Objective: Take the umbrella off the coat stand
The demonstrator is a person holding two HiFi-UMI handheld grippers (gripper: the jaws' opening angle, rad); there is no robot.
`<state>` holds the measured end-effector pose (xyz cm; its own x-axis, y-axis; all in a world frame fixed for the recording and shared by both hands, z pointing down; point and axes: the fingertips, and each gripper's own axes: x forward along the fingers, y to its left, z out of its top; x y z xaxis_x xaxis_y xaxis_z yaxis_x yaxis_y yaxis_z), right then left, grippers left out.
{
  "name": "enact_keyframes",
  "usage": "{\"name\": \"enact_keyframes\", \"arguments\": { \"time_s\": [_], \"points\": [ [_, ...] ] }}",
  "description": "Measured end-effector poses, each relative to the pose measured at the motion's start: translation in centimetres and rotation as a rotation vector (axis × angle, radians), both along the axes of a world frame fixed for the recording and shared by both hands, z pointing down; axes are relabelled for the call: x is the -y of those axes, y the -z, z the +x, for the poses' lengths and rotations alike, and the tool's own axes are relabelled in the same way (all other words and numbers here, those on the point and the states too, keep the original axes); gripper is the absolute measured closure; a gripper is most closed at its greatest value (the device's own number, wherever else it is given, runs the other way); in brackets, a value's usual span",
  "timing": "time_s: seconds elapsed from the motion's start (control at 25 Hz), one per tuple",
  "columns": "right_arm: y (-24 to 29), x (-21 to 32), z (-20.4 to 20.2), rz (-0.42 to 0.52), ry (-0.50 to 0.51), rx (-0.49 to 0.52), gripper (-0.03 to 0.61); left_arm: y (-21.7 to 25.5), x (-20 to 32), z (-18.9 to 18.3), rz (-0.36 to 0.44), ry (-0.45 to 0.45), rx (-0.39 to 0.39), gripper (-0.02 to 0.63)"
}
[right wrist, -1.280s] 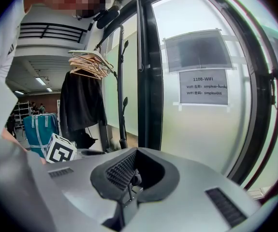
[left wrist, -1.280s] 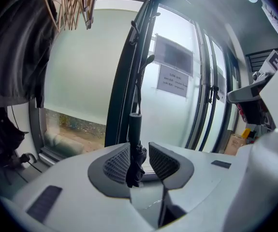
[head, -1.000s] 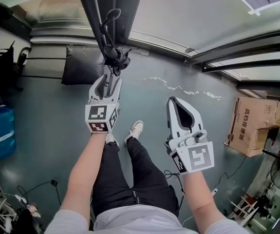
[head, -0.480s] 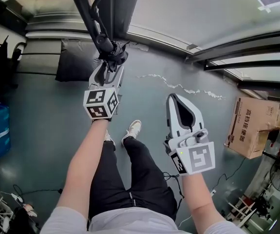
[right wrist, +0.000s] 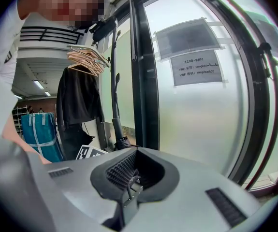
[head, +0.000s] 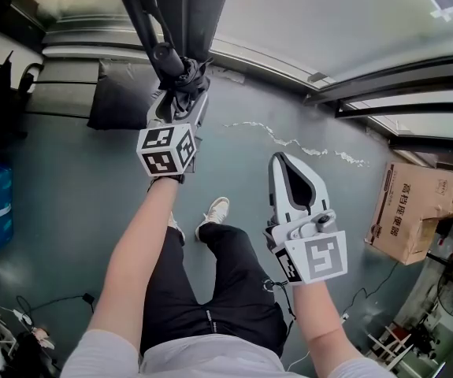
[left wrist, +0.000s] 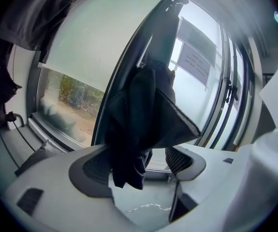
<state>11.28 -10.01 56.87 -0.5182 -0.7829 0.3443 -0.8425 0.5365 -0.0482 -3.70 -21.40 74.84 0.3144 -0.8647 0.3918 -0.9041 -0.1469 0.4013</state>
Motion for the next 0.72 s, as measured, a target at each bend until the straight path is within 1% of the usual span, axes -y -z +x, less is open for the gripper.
{"name": "enact_keyframes", "arguments": {
  "time_s": [0.08, 0.16, 0.28, 0.48, 0.6, 0.72],
  "points": [
    [-0.3, 0.2, 0.0, 0.004, 0.004, 0.001, 0.561, -0.3, 0.7, 0.0, 0.003, 0.008, -0.016, 0.267],
    [-0.6, 0.4, 0.1, 0.008, 0.003, 0.0, 0.561, -0.5, 1.3, 0.6, 0.017, -0.008, -0.019, 0.256],
    [-1.1, 0.7, 0.5, 0.012, -0.002, -0.002, 0.561, -0.6, 1.9, 1.3, 0.044, -0.03, -0.011, 0.253],
    [-1.8, 0.9, 1.0, 0.019, -0.009, -0.005, 0.561, -1.3, 2.6, 2.0, 0.075, -0.043, -0.039, 0.253],
    [-2.2, 1.0, 1.0, 0.02, -0.008, -0.002, 0.561, -1.0, 3.1, 2.3, 0.097, -0.039, -0.01, 0.253],
    [-2.6, 0.9, 1.1, 0.012, -0.004, -0.001, 0.561, -0.6, 3.0, 2.2, 0.109, -0.011, 0.078, 0.253]
  ]
}}
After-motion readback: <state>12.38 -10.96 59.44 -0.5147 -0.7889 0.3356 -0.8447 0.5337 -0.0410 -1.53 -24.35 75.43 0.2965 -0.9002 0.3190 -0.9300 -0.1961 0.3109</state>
